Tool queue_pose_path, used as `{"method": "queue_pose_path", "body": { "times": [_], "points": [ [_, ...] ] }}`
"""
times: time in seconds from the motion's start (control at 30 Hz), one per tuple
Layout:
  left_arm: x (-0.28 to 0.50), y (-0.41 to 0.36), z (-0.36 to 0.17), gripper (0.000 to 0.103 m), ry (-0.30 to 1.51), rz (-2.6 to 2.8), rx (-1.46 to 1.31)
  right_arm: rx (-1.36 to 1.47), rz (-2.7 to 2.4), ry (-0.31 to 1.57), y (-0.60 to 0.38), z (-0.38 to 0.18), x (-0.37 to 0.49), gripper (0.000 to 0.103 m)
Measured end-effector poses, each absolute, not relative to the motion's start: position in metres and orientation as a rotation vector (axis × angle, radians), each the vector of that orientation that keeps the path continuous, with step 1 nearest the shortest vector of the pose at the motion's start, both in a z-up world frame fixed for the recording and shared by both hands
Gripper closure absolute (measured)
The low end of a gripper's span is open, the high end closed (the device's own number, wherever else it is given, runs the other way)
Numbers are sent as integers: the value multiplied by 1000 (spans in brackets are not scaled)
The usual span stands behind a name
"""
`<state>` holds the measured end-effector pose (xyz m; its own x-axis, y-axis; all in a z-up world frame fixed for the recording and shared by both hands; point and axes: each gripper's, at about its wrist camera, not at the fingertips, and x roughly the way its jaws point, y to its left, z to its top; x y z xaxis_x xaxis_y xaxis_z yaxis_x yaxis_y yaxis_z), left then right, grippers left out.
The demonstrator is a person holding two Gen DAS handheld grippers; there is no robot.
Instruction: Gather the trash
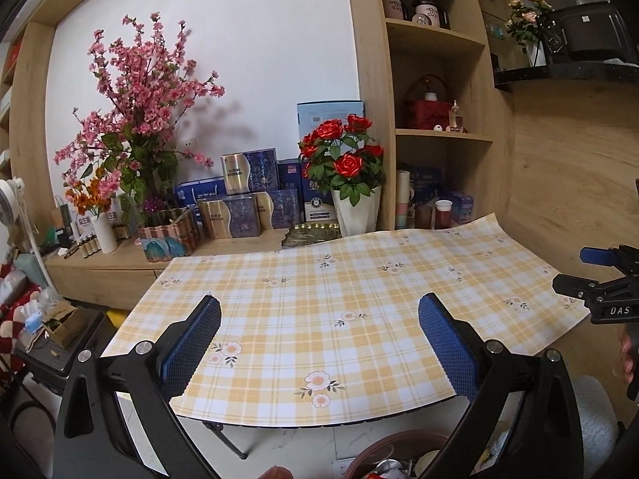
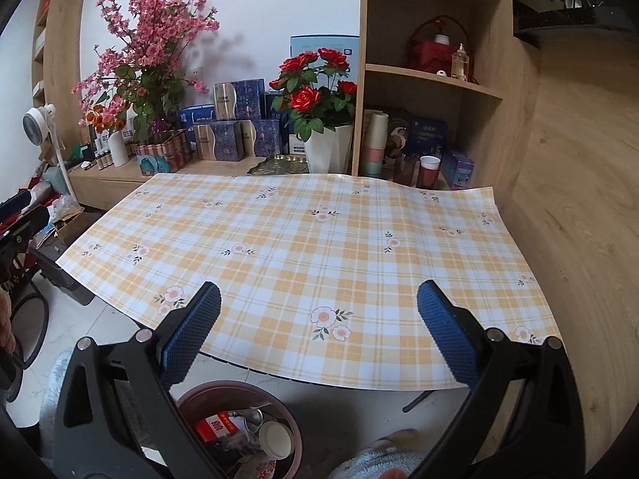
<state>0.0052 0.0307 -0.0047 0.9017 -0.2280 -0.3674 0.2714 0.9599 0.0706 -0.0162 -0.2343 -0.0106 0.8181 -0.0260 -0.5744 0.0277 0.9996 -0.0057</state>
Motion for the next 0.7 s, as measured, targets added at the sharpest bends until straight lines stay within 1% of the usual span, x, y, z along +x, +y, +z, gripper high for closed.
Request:
{"method": "queue_pose_path", "body": {
  "times": [0.27,0.7],
  "points": [
    [3,24,-7,6,377,-265,141,24,-28,603,-238,-7,-19,6],
    [-1,27,12,6,359,-244,116,31,-46,551,-243,11,-27,6]
  ]
}}
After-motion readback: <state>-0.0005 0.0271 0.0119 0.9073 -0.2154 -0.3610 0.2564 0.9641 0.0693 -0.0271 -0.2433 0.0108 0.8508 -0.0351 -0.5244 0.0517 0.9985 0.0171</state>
